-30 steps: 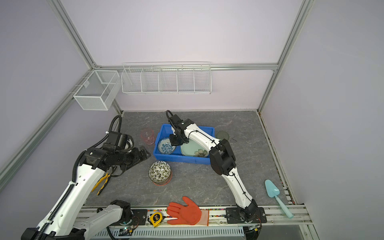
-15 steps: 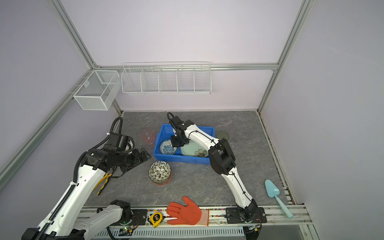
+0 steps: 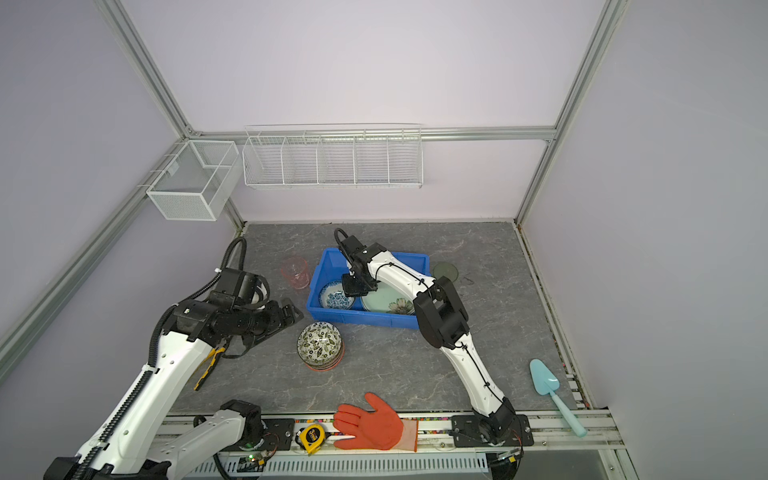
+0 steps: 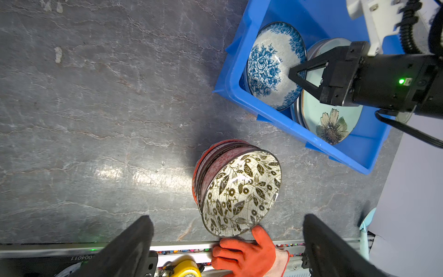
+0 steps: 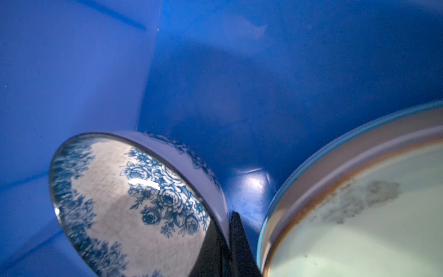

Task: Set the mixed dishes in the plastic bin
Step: 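Lower the bowl onto the bin floor and open the right gripper, then lift the right gripper out of the bin while left moves to the bowl stack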

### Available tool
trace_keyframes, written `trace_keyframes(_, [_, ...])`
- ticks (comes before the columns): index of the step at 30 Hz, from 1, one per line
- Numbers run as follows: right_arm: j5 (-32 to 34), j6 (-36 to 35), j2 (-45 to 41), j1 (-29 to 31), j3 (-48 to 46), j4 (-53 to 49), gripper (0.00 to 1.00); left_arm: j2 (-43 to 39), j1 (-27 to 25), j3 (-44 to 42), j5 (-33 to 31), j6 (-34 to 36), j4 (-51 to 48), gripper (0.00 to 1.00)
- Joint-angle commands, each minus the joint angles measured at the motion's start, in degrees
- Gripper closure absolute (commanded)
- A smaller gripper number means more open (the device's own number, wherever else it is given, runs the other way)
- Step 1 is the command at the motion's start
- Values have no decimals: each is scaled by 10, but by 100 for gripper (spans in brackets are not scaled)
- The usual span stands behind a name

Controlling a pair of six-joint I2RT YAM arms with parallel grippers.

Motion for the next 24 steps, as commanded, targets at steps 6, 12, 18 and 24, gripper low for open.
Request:
trace_keyframes(6, [-11, 5, -5, 5, -8, 7, 84, -1, 3, -9, 3, 5, -2, 2])
trace_keyframes(12, [1, -1, -30, 5, -6, 6, 75, 2, 2, -10, 5, 5, 0, 1])
trace_keyframes(18, [8, -6, -71, 6, -10, 1, 68, 2, 2, -8, -5, 12, -11, 1])
trace_keyframes(24, [23, -13, -127, 7, -28, -2, 51, 2, 3, -8, -1, 14, -14, 1])
